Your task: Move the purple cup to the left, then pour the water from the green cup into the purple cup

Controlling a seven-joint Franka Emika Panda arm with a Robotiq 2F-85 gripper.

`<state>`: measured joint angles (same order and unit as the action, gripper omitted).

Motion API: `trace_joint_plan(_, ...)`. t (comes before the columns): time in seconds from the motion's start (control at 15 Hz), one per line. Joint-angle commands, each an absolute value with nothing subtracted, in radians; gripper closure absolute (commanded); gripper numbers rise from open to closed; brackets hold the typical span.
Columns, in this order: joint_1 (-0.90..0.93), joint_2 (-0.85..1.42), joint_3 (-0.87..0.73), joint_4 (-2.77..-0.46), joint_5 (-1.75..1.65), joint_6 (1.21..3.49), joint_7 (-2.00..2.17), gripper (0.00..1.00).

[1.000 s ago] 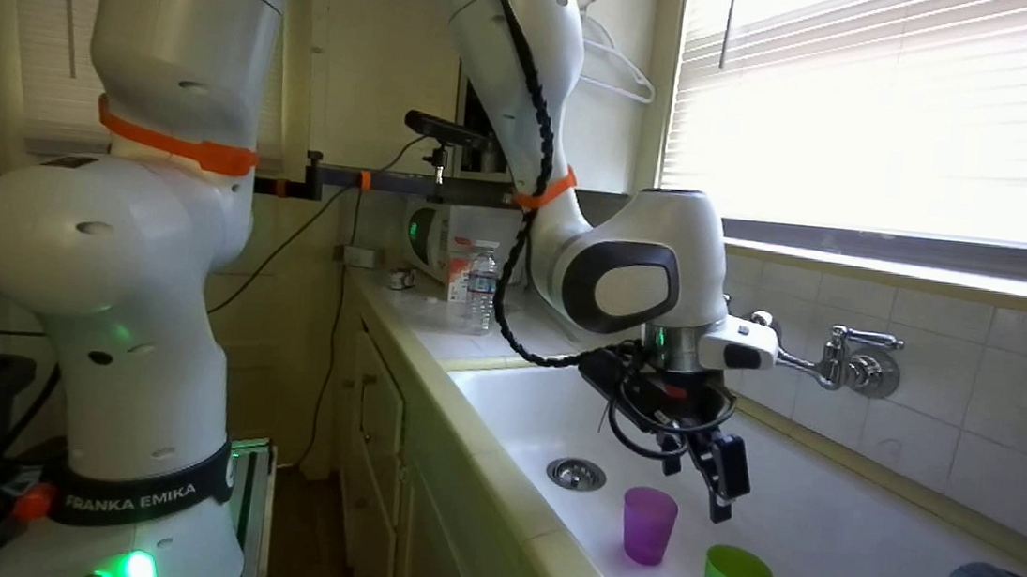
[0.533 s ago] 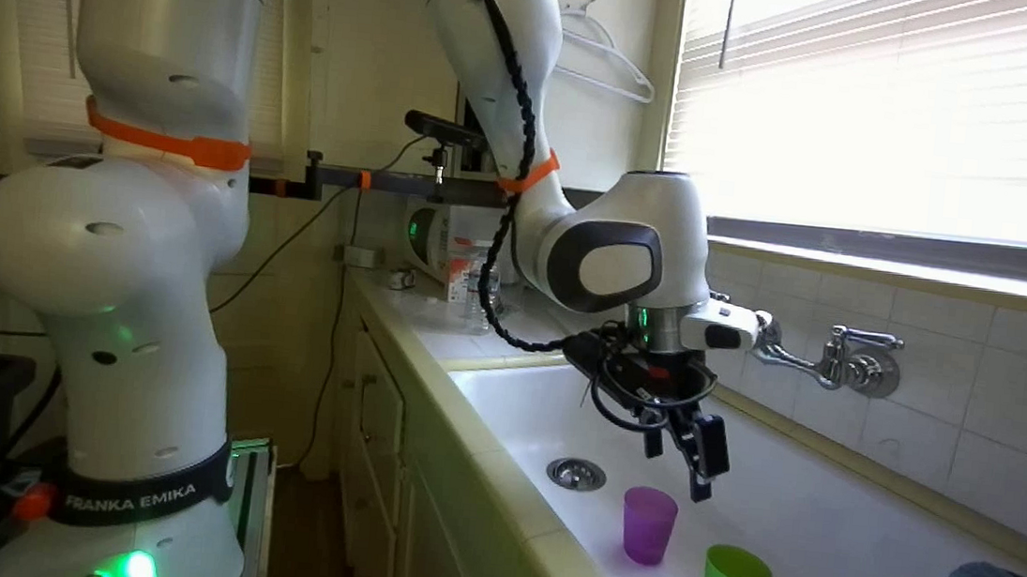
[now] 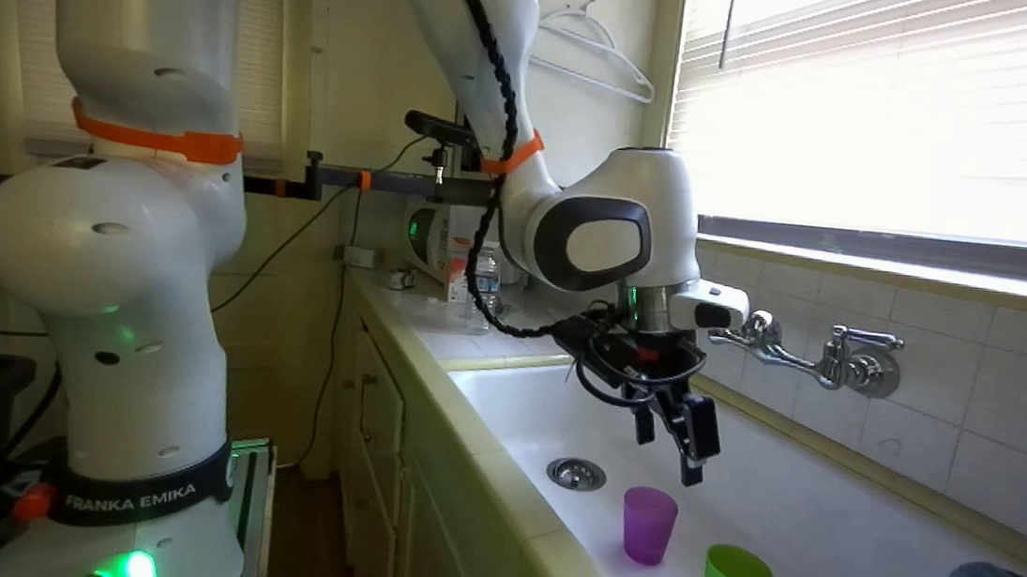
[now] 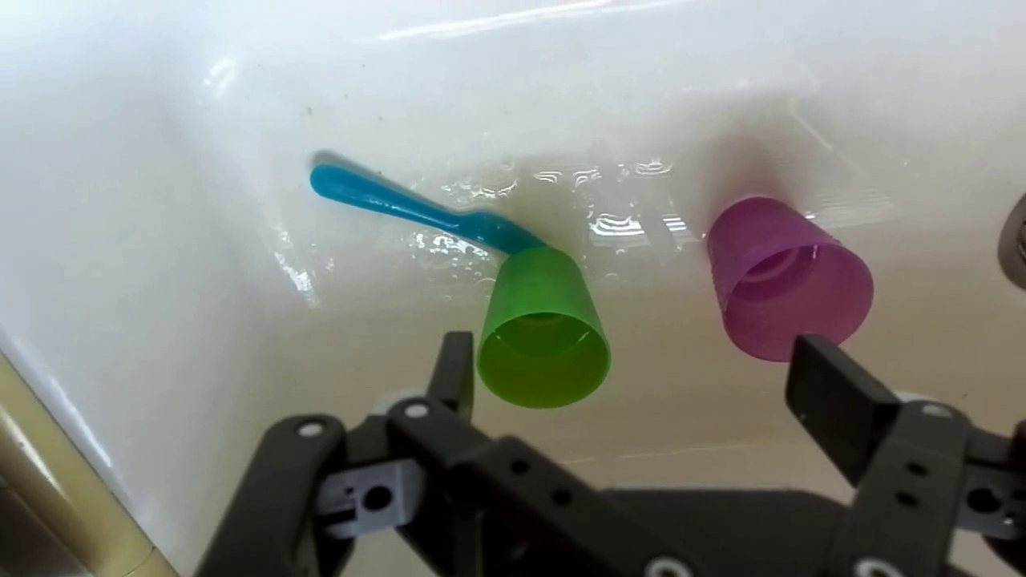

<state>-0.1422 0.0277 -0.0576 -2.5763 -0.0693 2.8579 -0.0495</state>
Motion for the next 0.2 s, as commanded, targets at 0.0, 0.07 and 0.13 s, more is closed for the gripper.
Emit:
trace_joint_plan(0.0, -0.126, 0.022, -0.075, -2.576, -0.071, 2.855, -0.047, 0.00)
trace_joint_plan(0.07, -0.126, 0.022, -0.075, -2.575, -0.070, 2.855, -0.047, 0.00)
trace_joint_plan(0.13, -0.126, 0.023, -0.075, -2.574, -0.070, 2.855, -0.047, 0.00)
